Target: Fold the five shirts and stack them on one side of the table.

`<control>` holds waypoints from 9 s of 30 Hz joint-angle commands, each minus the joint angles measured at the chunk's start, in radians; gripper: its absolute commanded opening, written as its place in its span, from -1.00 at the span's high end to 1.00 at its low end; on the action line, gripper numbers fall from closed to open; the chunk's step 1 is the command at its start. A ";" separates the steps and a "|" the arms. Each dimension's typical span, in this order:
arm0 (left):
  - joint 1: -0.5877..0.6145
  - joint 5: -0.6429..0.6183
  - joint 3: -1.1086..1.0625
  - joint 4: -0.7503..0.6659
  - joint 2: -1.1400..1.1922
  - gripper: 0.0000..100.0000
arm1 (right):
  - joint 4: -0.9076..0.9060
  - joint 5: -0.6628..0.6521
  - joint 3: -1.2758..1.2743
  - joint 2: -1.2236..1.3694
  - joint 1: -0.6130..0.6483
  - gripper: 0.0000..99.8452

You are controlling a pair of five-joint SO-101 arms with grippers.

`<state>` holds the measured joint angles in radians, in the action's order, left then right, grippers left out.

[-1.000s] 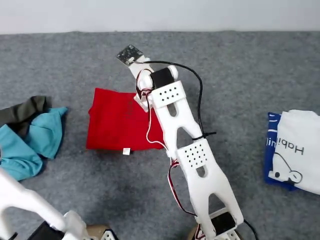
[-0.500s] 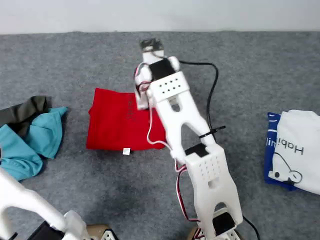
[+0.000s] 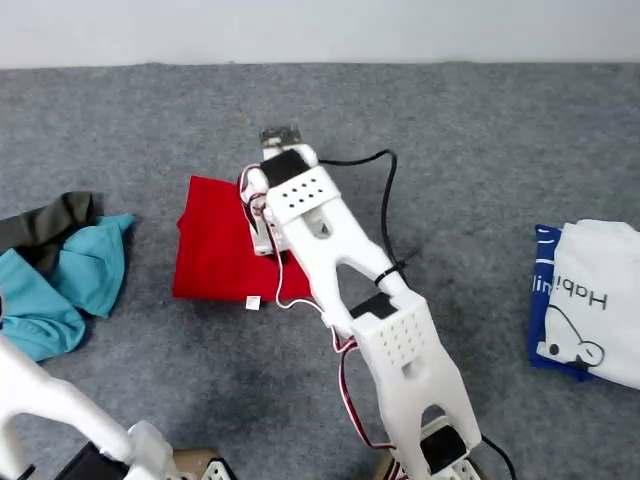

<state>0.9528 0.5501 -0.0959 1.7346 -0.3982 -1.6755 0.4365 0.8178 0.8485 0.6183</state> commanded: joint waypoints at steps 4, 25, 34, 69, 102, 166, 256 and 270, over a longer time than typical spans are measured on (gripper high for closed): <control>0.000 0.003 0.004 0.017 -0.037 0.97 | 0.027 0.015 0.005 0.084 0.038 0.16; 0.000 0.003 0.004 0.017 -0.037 0.97 | -0.114 -0.132 0.098 0.145 -0.001 0.98; 0.000 0.003 0.004 0.017 -0.037 0.97 | -0.122 -0.387 -0.106 -0.064 -0.093 0.98; -0.003 0.052 -0.039 0.014 -0.035 0.97 | 0.343 -1.452 -0.615 -0.547 -0.476 0.65; -0.002 0.158 -0.031 0.011 -0.035 0.97 | -0.097 0.147 -0.623 -0.831 -0.300 0.18; -0.002 0.158 -0.031 0.015 -0.035 0.97 | -0.117 -0.146 -0.347 -0.315 -0.490 0.98; -0.003 0.158 -0.087 0.011 -0.034 0.97 | 0.140 -0.862 -0.351 -0.667 -1.334 0.97; -0.002 0.158 -0.087 0.014 -0.035 0.97 | 0.499 -1.103 -0.327 -0.325 -1.420 0.98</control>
<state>0.9528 0.7035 -0.1880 1.7361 -0.3982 -1.1707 -0.6467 0.4358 0.5462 -0.7917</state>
